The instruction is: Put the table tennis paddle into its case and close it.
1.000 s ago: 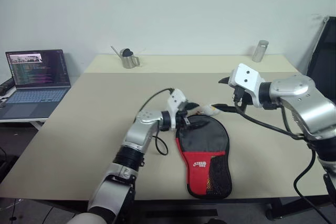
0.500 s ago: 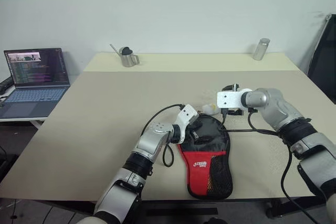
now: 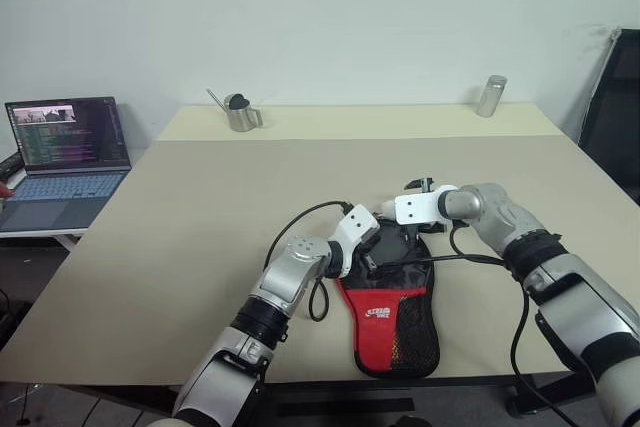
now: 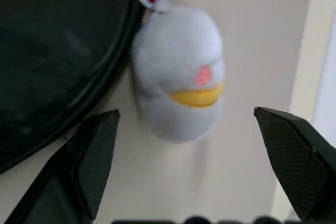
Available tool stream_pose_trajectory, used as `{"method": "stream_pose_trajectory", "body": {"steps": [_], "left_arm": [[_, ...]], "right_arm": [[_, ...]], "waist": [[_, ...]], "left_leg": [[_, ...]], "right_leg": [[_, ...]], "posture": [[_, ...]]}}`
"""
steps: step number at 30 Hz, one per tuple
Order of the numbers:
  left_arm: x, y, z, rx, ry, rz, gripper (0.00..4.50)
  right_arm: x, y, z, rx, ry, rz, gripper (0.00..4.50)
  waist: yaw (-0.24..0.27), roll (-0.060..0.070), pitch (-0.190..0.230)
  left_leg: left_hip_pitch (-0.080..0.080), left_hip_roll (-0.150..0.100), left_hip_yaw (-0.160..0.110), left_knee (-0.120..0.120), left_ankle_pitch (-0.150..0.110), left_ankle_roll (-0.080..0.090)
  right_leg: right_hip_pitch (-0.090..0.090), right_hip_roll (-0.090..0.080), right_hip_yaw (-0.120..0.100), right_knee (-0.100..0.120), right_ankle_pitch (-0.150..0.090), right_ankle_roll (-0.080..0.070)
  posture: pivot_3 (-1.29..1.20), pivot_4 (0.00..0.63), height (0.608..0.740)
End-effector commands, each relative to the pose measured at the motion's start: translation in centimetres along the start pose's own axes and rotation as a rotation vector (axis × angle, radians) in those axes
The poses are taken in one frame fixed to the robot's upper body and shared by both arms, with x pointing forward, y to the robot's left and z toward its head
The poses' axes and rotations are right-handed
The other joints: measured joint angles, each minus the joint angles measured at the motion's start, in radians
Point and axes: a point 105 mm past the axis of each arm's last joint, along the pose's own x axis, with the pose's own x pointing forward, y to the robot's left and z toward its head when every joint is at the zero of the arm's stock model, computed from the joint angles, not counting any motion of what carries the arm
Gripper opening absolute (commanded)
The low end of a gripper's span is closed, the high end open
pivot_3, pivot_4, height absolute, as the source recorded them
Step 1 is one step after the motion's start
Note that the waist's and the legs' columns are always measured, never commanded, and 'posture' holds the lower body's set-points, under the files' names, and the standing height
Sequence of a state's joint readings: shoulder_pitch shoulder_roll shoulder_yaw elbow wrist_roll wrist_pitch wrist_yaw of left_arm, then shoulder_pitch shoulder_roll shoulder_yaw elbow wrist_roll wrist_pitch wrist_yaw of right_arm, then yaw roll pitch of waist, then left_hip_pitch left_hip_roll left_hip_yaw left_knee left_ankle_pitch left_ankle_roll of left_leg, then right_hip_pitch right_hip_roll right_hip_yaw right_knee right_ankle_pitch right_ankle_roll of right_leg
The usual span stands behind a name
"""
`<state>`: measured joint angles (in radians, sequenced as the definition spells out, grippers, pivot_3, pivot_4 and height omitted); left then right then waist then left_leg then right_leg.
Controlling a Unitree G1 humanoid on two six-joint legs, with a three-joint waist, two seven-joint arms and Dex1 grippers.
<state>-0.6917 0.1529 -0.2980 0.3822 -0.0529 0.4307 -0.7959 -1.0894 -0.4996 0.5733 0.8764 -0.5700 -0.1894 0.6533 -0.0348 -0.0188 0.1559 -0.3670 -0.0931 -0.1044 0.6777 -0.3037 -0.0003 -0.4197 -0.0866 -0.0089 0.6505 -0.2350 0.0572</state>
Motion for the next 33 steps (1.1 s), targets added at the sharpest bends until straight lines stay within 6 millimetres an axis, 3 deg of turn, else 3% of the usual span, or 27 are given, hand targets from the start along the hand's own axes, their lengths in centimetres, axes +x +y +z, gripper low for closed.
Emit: {"method": "stream_pose_trajectory", "body": {"steps": [1,11,14,20,25,29,33], "left_arm": [[-0.1,-0.3,-2.2,-0.040,0.070,0.001,4.46],[-0.2,-0.4,-2.0,-0.040,0.065,0.013,4.46],[-0.2,-0.5,-2.0,-0.039,0.065,0.012,4.50],[-0.1,-0.5,-2.1,-0.037,0.068,0.016,4.50],[0.0,-0.4,-2.2,-0.036,0.071,0.019,4.50],[0.1,-0.3,-2.3,-0.037,0.077,0.028,4.50],[0.2,-0.2,-2.4,-0.039,0.080,0.036,4.50]], "right_arm": [[0.0,-1.8,1.0,-0.030,-0.020,-0.057,4.50],[1.5,-1.1,1.7,-0.043,-0.010,-0.050,4.50],[1.7,-0.7,1.6,-0.044,-0.013,-0.037,3.86],[1.8,-0.1,1.6,-0.040,-0.027,-0.016,1.66],[1.6,-0.1,1.2,-0.039,-0.024,-0.018,0.12],[0.8,-0.9,-0.2,-0.024,0.012,-0.057,0.03],[-0.6,-1.5,-3.1,0.001,0.083,-0.086,0.03]], "waist": [[0.000,0.000,0.000],[0.000,0.000,0.000],[0.000,0.000,0.000],[0.000,0.000,0.000],[0.000,0.000,0.000],[0.001,0.001,0.000],[0.002,0.001,0.000]], "left_leg": [[0.000,0.000,0.000,0.000,0.000,0.000],[0.001,0.000,0.000,0.000,0.000,0.000],[0.001,0.000,0.001,0.000,0.000,0.000],[0.001,0.000,0.001,0.000,0.000,0.000],[0.001,0.000,0.001,0.000,0.000,0.000],[0.001,0.000,0.001,0.000,0.000,0.000],[0.001,-0.001,0.001,0.000,0.000,0.000]], "right_leg": [[0.000,0.000,0.000,0.000,0.000,0.000],[0.000,0.000,0.001,0.001,0.000,0.000],[0.000,0.000,0.001,0.001,0.000,0.000],[0.000,0.000,0.001,0.001,0.000,0.000],[0.000,0.000,0.001,0.001,0.000,0.000],[0.000,0.000,0.001,0.001,0.000,0.000],[0.000,0.000,0.001,0.001,0.000,0.000]], "posture": [[0.00,0.150,0.740],[0.00,0.150,0.740],[0.00,0.150,0.740],[0.00,0.150,0.740],[0.00,0.150,0.740],[0.00,0.150,0.740],[0.00,0.150,0.740]]}}
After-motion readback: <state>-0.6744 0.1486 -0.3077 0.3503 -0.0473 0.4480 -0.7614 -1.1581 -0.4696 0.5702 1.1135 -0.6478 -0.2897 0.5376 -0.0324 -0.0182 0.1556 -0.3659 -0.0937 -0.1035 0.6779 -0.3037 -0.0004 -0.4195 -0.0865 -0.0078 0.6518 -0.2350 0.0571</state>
